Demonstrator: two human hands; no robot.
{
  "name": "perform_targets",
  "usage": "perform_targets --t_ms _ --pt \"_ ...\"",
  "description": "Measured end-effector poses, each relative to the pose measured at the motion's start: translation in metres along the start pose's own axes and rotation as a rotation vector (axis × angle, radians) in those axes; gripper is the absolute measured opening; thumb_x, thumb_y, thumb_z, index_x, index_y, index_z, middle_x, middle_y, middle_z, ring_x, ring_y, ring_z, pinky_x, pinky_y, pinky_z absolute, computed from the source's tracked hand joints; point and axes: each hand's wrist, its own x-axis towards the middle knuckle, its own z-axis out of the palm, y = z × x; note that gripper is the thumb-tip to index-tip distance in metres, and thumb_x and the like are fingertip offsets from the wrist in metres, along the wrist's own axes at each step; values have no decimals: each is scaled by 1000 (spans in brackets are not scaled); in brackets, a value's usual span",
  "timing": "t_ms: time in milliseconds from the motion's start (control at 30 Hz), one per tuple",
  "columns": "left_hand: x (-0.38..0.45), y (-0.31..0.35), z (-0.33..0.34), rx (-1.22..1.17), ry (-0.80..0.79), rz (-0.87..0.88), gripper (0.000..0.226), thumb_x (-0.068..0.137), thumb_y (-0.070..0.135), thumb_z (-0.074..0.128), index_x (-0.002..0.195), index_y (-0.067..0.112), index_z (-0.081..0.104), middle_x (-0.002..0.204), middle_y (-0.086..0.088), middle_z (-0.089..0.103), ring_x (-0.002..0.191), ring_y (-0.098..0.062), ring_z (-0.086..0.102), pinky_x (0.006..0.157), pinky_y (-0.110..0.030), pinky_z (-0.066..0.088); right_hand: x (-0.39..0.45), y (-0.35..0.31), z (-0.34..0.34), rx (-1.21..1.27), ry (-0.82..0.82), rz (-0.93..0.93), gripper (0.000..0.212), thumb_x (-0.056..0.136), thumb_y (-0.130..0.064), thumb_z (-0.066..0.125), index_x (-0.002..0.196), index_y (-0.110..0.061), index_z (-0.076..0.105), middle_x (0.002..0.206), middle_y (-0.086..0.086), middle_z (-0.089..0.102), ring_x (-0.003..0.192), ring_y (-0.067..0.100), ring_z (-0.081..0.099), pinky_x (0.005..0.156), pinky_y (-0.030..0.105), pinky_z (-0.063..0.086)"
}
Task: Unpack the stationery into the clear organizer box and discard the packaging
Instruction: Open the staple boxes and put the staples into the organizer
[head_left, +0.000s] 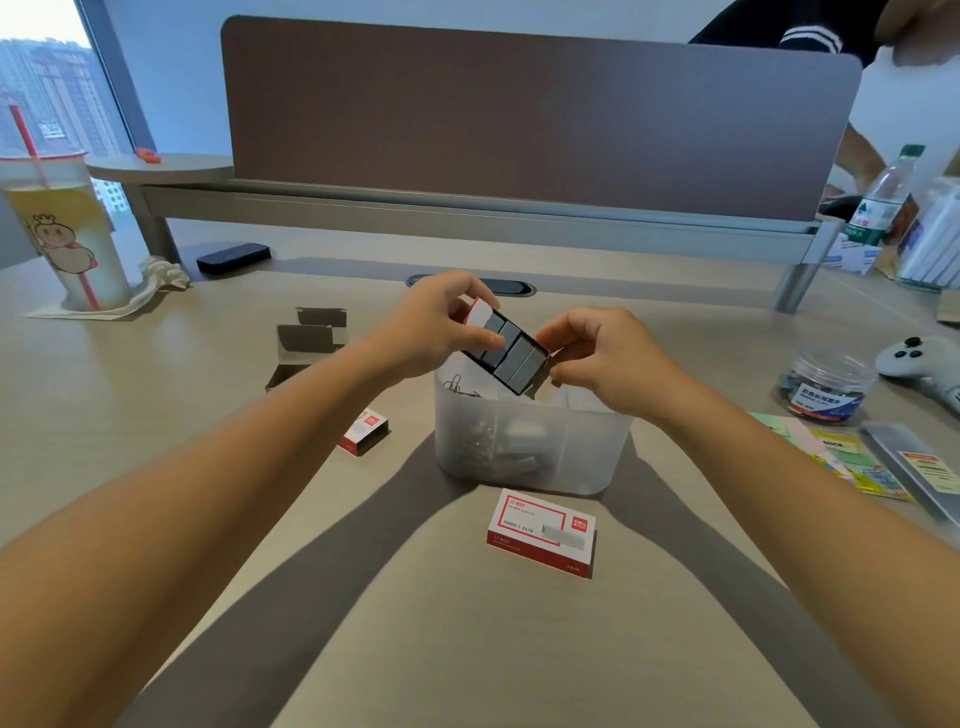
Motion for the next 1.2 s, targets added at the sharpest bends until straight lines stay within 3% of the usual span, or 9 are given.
perform_targets --t_ms 167,233,400,567,700,833,1033,1200 --pt "1 3 3 1 -28 37 24 79 9 62 100 15 53 67 3 42 61 -12 40 62 -18 40 2 5 0 -119 5 -30 32 77 0 64 107 -9 58 91 -1 56 75 9 53 65 13 43" --pt "3 5 4 -3 -44 49 25 79 7 61 101 16 53 74 2 46 67 -13 43 67 -21 42 2 7 -1 -121 17 -34 30 77 -3 64 106 -8 59 89 -2 56 71 5 51 64 10 41" --pt "8 6 11 21 -78 74 29 83 6 58 109 17 54 106 3 46 95 -15 45 79 -24 44 0 11 -1 -92 51 -43 22 81 -9 61 103 -6 62 90 1 57 81 12 54 66 10 41" --pt "9 7 16 56 -75 85 36 83 6 57 118 15 54 120 -1 50 101 -14 42 84 -24 41 -1 13 -1 -72 61 -38 18 83 -4 58 99 -6 64 88 1 60 81 14 57 72 15 46" --pt "8 11 14 53 -63 83 37 82 5 58 118 13 53 125 -7 49 98 -14 42 71 -19 48 -1 13 0 -63 84 -44 17 83 -3 57 98 -5 65 88 2 60 81 16 58 77 23 47" --pt "7 12 13 84 -51 100 41 80 4 60 119 12 53 129 -6 50 100 -11 40 85 -23 40 -1 13 1 -56 98 -37 17 82 -3 59 97 -5 65 87 2 61 81 16 59 78 24 48" --pt "8 13 11 103 -53 106 43 80 3 60 121 14 53 131 -5 50 103 -12 41 89 -25 38 0 11 1 -54 121 -49 16 82 -3 59 97 -4 65 87 3 61 81 15 58 77 23 47" --pt "10 15 10 117 -53 103 45 80 3 60 122 15 52 133 -5 49 118 -22 44 91 -25 37 0 13 1 -51 175 -60 15 81 -2 59 95 -3 66 84 3 61 79 18 59 77 27 50"
